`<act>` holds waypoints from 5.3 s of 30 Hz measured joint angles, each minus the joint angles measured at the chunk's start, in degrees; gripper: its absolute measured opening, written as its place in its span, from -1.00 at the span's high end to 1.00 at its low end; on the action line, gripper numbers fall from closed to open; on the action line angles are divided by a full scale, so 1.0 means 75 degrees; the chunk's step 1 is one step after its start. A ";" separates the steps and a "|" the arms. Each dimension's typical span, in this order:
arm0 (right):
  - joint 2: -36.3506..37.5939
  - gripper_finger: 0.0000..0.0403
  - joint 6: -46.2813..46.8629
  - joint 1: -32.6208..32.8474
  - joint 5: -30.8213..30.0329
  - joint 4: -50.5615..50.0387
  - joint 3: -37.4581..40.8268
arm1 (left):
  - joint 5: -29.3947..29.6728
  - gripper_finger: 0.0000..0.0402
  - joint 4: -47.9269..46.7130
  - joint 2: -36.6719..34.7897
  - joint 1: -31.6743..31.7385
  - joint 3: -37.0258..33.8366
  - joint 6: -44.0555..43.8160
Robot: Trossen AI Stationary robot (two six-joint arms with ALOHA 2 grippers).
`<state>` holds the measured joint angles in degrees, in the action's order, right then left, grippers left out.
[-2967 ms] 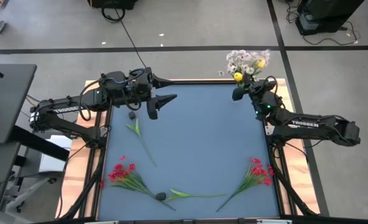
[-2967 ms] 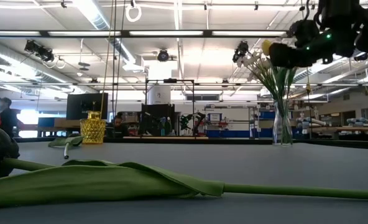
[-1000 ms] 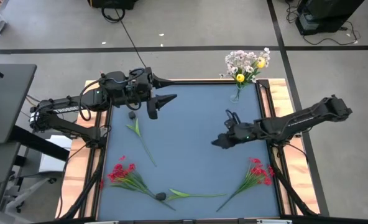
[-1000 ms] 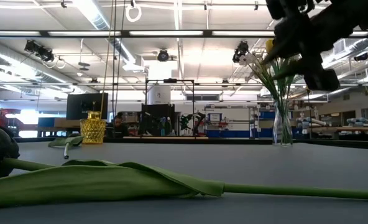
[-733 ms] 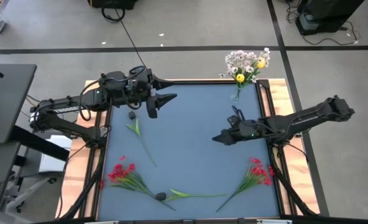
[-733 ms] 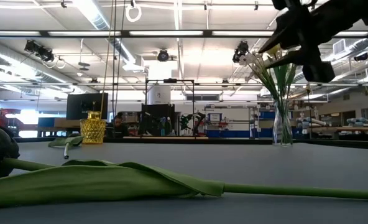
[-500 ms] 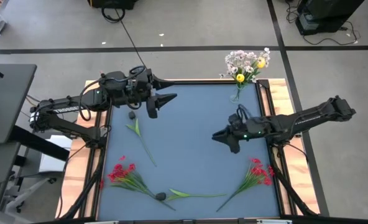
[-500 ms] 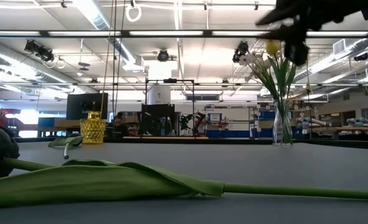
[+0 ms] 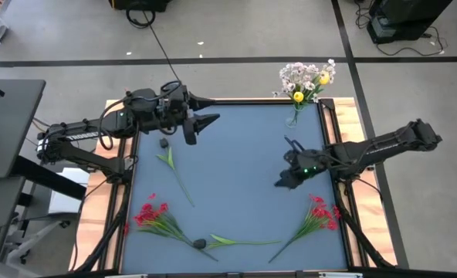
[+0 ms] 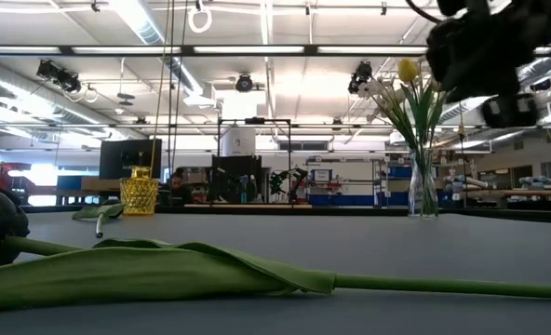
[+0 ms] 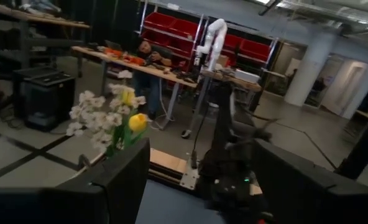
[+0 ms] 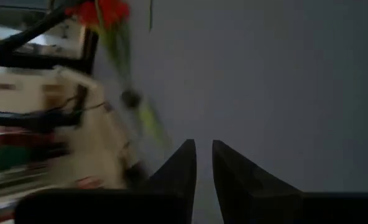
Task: Sort flowers into vase by color
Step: Put the right red flowers into the yellow vase
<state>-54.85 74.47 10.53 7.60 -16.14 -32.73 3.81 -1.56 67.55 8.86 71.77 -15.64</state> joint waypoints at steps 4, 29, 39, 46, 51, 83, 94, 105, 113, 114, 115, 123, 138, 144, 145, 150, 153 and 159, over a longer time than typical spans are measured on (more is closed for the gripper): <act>-0.0007 0.70 0.2028 0.0739 0.0359 0.0120 -0.0001 | 0.0176 -0.41 -0.0002 -0.0002 0.0003 0.0000 0.0160; -0.1747 -0.09 0.7404 0.3957 0.2528 0.1625 -0.0012 | 0.0187 -0.41 -0.0564 0.0000 0.0003 0.0000 0.0231; -0.2388 -0.09 0.7251 0.3868 0.2107 -0.0455 -0.0009 | 0.0187 -0.41 -0.1039 0.0000 0.0003 0.0000 0.0229; -0.3171 -0.09 0.6908 0.3856 0.1656 -0.0414 -0.0009 | 0.0184 -0.41 -0.1026 0.0000 0.0003 0.0000 0.0228; -0.3258 -0.08 0.5274 0.3461 0.0887 -0.0587 -0.0009 | 0.0185 -0.41 -0.1026 0.0000 0.0003 0.0000 0.0228; -0.2337 -0.77 0.6788 0.2334 0.0240 -0.3527 -0.0752 | 0.0332 -0.41 -0.0861 0.0000 0.0003 0.0000 0.0234; -0.3931 -0.69 0.6833 0.2194 0.0159 -0.2925 -0.0745 | 0.0327 -0.41 -0.0866 0.0000 0.0003 0.0000 0.0231; -0.3899 0.40 0.6345 0.2197 -0.1071 -0.3297 -0.1083 | 0.0321 -0.41 -0.0871 0.0000 0.0003 0.0000 0.0164; -0.3059 0.85 0.5510 0.2177 -0.3537 -0.3112 -0.1638 | 0.0321 -0.41 -0.0956 0.0000 0.0003 0.0000 -0.0625; -0.2962 0.84 0.5265 0.2171 -0.3889 -0.3112 -0.1752 | 0.0321 -0.41 -0.0983 0.0000 0.0003 0.0000 -0.0667; -0.2864 0.85 0.4997 0.2168 -0.4233 -0.3118 -0.1888 | 0.0319 -0.41 -0.1020 -0.0001 0.0002 0.0000 -0.0722; -0.2252 0.92 0.0579 0.1828 -0.7033 -0.2692 -0.2845 | 0.0141 -0.41 -0.1408 0.0000 -0.0012 0.0000 -0.1057; -0.1815 0.88 -0.6386 -0.0657 -0.5375 0.2446 -0.2888 | -0.0003 -0.41 -0.1638 0.0411 -0.0542 0.0000 -0.0973; -0.1793 0.91 -0.7431 -0.1224 -0.3527 0.3631 -0.2894 | 0.0014 -0.41 -0.0703 0.0934 -0.0536 0.0000 -0.0471; -0.1795 0.91 -0.7567 -0.1265 -0.3333 0.3698 -0.2894 | -0.0024 -0.41 -0.0497 0.1071 -0.0536 0.0000 -0.0340; -0.1738 0.90 -0.8004 -0.1388 -0.2951 0.3792 -0.2891 | -0.0217 -0.41 0.0165 0.1584 -0.0536 0.0000 -0.0209; -0.1699 0.90 -0.8108 -0.1453 -0.2665 0.3893 -0.2891 | -0.0382 -0.36 0.0362 0.1826 -0.0533 0.0000 -0.0215; -0.1696 0.90 -0.8193 -0.1616 -0.2093 0.4096 -0.2891 | -0.0679 -0.11 0.1354 0.2289 -0.0513 0.0000 -0.0207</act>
<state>-67.57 13.03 -1.59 -8.10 14.58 -54.41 -1.28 8.60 84.72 5.02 71.77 -17.19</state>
